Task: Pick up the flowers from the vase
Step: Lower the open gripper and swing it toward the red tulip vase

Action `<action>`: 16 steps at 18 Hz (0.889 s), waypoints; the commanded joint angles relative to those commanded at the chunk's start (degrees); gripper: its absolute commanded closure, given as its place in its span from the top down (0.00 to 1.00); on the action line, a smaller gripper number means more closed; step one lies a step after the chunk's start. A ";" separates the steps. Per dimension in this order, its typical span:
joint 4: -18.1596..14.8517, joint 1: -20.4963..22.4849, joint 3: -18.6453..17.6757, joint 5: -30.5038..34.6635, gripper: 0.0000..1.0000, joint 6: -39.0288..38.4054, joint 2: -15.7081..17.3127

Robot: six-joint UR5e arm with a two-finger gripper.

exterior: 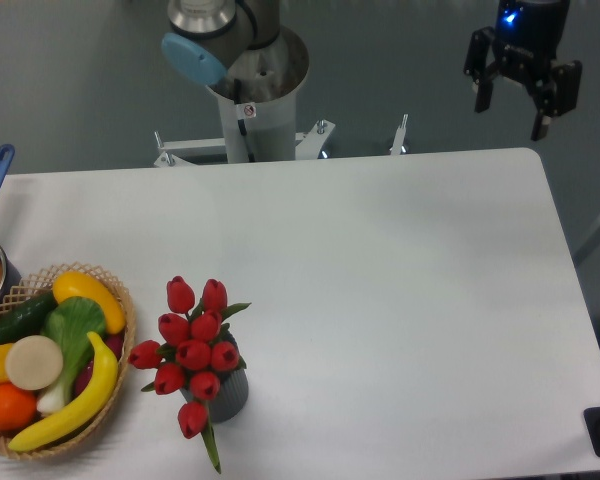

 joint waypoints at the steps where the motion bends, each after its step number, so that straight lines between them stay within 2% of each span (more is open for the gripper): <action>1: 0.00 -0.09 0.00 0.00 1.00 -0.35 0.00; 8: 0.79 -0.61 -0.09 -3.07 1.00 -7.54 -0.09; 10: 1.23 -0.70 -1.05 -5.26 1.00 -14.38 0.00; 11: 2.88 -1.05 -1.84 -6.32 1.00 -18.07 0.09; 13: 8.23 -3.06 -4.56 -6.50 1.00 -26.94 0.44; 16: 19.56 -5.88 -8.34 -6.59 1.00 -38.20 0.18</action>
